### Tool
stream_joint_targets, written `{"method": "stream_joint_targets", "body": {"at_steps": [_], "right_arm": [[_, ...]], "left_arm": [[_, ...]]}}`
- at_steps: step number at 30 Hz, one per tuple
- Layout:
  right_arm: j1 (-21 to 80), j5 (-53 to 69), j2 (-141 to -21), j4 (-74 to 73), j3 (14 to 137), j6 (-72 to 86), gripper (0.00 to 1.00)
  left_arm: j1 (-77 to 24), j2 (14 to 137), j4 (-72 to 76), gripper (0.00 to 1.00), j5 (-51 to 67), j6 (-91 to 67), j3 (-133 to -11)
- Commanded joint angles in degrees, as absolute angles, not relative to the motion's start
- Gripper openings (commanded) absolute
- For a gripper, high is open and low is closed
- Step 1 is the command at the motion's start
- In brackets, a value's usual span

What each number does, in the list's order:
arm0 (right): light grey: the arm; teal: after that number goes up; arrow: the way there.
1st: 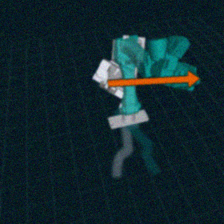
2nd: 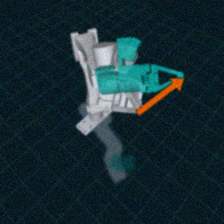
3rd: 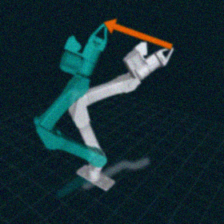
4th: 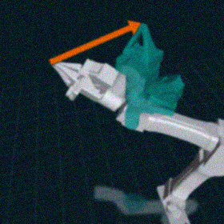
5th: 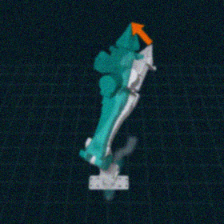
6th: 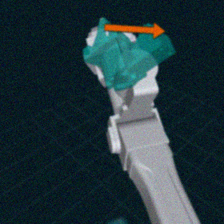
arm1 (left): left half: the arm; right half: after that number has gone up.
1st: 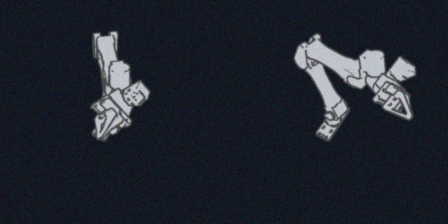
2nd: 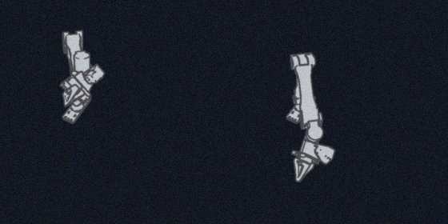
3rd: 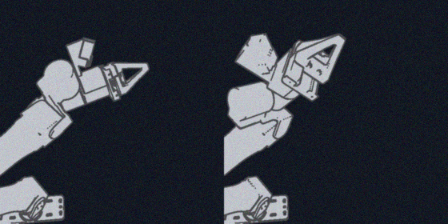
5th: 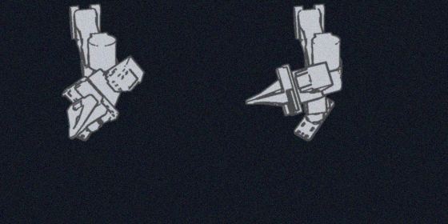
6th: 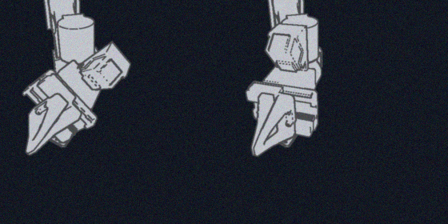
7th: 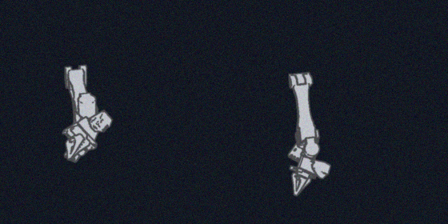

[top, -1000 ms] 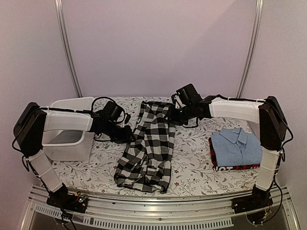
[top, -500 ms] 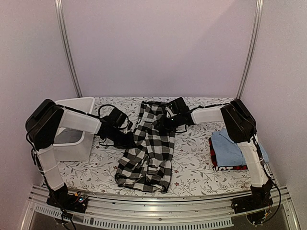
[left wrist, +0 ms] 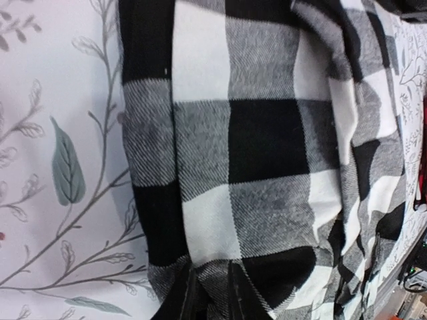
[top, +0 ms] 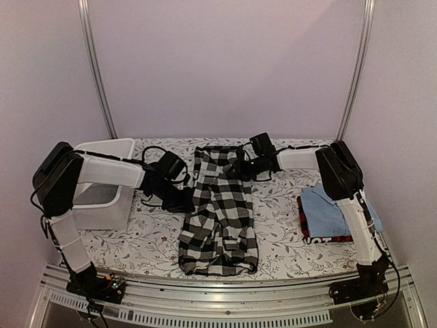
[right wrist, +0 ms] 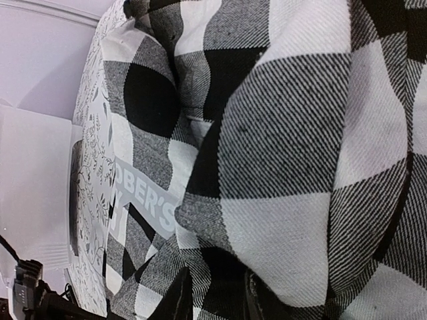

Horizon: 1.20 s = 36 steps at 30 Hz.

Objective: Fold and stack the long sleeve shirts
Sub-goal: Smooth out the rectangle-folded shirt at the center of the board.

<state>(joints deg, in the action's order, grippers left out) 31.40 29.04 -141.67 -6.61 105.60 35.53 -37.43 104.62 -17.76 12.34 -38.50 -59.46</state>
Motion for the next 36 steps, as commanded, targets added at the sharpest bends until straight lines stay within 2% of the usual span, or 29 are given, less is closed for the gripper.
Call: {"method": "stream_joint_targets", "body": {"at_steps": [1, 8, 20, 30, 36], "right_arm": [[30.8, 27.4, -135.5, -8.5, 107.9, 33.4, 0.26], [30.5, 29.8, -138.2, -4.9, 112.3, 35.2, 0.18], [28.7, 32.9, -150.5, -2.9, 123.0, 38.8, 0.12], [25.8, 31.1, -157.1, -1.2, 125.1, 44.2, 0.11], [24.3, 34.0, -157.6, -0.4, 127.6, 45.0, 0.15]], "left_arm": [[-34.5, 102.1, -25.9, 0.18, 9.1, -33.6, -68.3], [-30.2, 110.4, -23.9, 0.17, 9.3, -27.4, -83.9], [-25.8, 136.7, -18.1, 0.14, 15.5, -25.6, -110.2], [-19.6, 152.8, -19.1, 0.14, 21.7, -30.1, -125.4], [-18.2, 158.1, -20.9, 0.15, 24.9, -31.4, -133.2]]}}
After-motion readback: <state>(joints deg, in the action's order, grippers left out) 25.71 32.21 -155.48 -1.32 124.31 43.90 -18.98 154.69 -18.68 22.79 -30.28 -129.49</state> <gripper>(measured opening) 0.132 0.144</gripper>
